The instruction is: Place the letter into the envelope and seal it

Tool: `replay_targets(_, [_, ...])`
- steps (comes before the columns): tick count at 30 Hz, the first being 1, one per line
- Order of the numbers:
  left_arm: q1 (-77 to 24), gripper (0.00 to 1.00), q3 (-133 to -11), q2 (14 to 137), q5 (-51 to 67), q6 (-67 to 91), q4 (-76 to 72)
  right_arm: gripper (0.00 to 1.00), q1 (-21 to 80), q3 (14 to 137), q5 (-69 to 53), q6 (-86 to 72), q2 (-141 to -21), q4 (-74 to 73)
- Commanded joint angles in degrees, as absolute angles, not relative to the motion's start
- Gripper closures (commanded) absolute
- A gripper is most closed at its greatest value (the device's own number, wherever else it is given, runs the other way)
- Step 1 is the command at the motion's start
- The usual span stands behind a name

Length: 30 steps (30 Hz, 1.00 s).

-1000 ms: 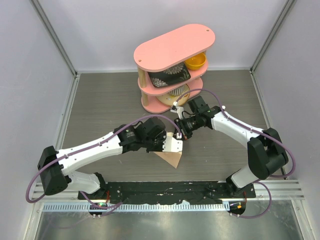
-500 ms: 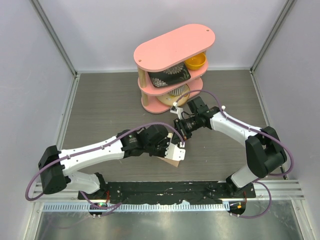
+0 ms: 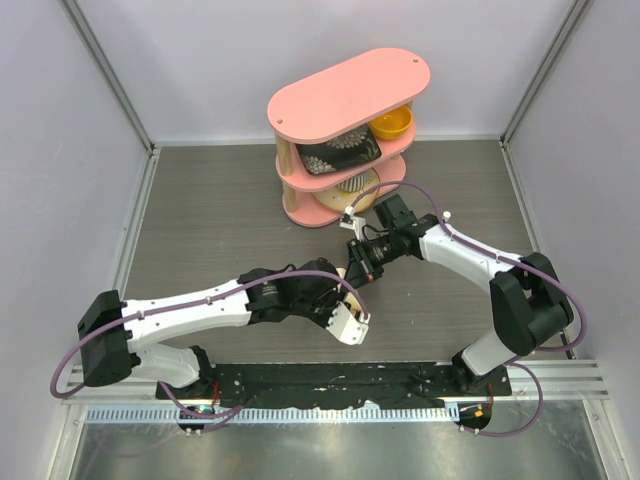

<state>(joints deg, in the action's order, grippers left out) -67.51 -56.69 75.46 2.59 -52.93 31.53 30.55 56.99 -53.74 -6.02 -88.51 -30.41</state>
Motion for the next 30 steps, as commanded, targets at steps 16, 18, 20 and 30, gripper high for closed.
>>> replay_targets(16, [-68.12, 1.0, -53.35, 73.13, 4.13, -60.65, 27.25, 0.99, 31.9, 57.57, -57.65, -2.82, -86.31, -31.9])
replay_targets(18, [-68.03, 1.0, -52.65, 72.86, 4.13, -60.73, 26.63, 0.99, 31.9, 57.48, -58.36, -2.29, -86.05, -32.52])
replay_targets(20, [-67.59, 1.0, -51.86, 72.69, 4.74, -60.82, 26.19, 0.99, 31.9, 57.39, -58.8, -1.76, -85.87, -33.22])
replay_targets(30, [-66.18, 1.0, -52.73, 70.05, 8.6, -60.39, 28.99, 0.99, 31.9, 59.5, -61.97, -0.26, -87.01, -36.91])
